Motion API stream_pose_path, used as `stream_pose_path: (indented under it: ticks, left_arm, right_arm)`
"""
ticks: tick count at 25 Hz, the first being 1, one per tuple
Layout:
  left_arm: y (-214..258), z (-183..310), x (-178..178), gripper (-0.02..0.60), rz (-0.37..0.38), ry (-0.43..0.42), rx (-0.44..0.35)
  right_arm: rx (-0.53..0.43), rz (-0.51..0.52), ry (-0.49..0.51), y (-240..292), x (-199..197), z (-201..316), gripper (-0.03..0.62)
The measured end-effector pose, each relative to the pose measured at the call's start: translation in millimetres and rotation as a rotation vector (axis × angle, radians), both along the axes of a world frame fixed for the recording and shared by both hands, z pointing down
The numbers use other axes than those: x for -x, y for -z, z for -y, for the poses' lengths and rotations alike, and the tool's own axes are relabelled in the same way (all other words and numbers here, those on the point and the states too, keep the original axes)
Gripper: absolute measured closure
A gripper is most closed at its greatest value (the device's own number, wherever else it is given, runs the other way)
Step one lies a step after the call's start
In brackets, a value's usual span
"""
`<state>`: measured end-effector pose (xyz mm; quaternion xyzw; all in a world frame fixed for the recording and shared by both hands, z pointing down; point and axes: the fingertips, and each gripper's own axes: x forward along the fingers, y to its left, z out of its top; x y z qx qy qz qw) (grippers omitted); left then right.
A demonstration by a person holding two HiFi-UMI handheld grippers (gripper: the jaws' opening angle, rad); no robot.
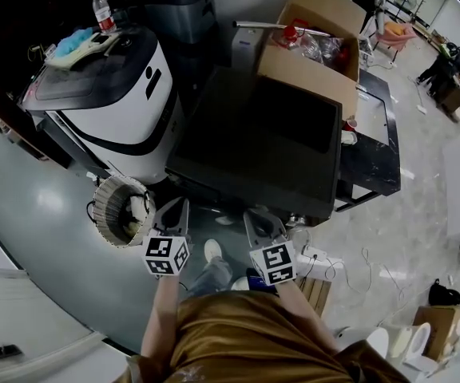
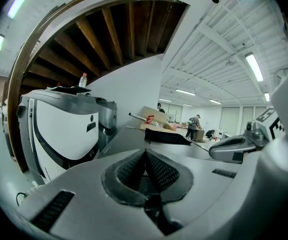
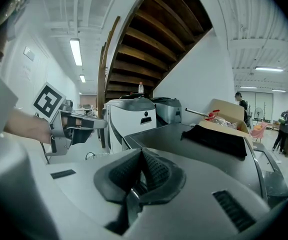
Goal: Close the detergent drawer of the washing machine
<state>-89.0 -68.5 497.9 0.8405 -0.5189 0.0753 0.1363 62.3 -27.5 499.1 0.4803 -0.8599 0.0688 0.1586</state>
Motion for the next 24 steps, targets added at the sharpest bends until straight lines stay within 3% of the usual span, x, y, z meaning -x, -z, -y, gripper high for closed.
stream_pose_path:
  ticks: [4,9,24]
  left_arm:
    - [-1,2,8,0.554,-0.018,0.019,0.004]
    - [-3,1,8,0.554,0.028,0.010,0.003]
    - [-9,-7,18,0.554,0.008,0.027,0.028]
  right_arm:
    - [-0.006,0.001,0.005,2,2,0,0.582]
    - [-0.002,0.008,0.001,1,1,2,0.582]
    - [-0.002,0.006,0.040,3,12,-2,0.582]
